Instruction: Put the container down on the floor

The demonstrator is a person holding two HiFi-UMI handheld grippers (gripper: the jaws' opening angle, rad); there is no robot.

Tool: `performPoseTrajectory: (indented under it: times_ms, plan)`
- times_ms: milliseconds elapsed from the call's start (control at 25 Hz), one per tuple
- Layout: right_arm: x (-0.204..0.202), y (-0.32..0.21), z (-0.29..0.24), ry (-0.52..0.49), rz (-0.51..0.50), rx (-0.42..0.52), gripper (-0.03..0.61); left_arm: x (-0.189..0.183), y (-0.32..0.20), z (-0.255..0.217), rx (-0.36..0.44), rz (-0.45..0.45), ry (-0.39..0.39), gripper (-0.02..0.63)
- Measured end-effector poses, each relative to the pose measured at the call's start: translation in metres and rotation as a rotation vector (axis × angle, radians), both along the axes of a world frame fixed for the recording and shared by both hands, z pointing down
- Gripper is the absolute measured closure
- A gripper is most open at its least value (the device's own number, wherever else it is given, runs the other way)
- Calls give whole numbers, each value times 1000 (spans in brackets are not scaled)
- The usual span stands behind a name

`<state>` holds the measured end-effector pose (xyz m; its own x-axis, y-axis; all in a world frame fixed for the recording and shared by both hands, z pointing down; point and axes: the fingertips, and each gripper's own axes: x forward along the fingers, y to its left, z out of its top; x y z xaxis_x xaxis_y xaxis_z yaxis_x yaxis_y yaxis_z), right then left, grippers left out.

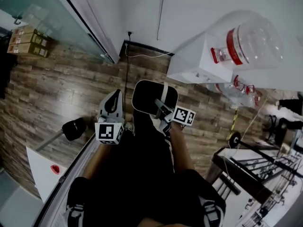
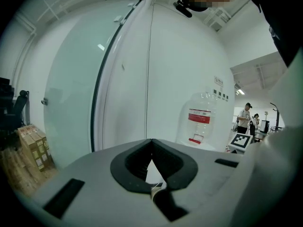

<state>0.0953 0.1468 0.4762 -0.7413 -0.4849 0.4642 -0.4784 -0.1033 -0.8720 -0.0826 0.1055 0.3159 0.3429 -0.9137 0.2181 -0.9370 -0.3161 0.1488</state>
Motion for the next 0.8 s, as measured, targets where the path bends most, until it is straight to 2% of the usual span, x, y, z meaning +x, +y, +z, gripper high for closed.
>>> performPoseTrajectory:
  times_ms: [200,400,640,800]
  plan:
    - [6,-34,18,44,-76,18,483,17,-29,3,4,-47,-22,586]
    - [11,-77,33,28,-111,18,483,32,-57,11,-14,-41,-44,586]
    - [16,-112,57,15,-105,7,483,43,-80,22,-17,-9,-59,586]
    - [15,-132,79,1,-80,-7,483,49,-106,37,-57,15,-37,586]
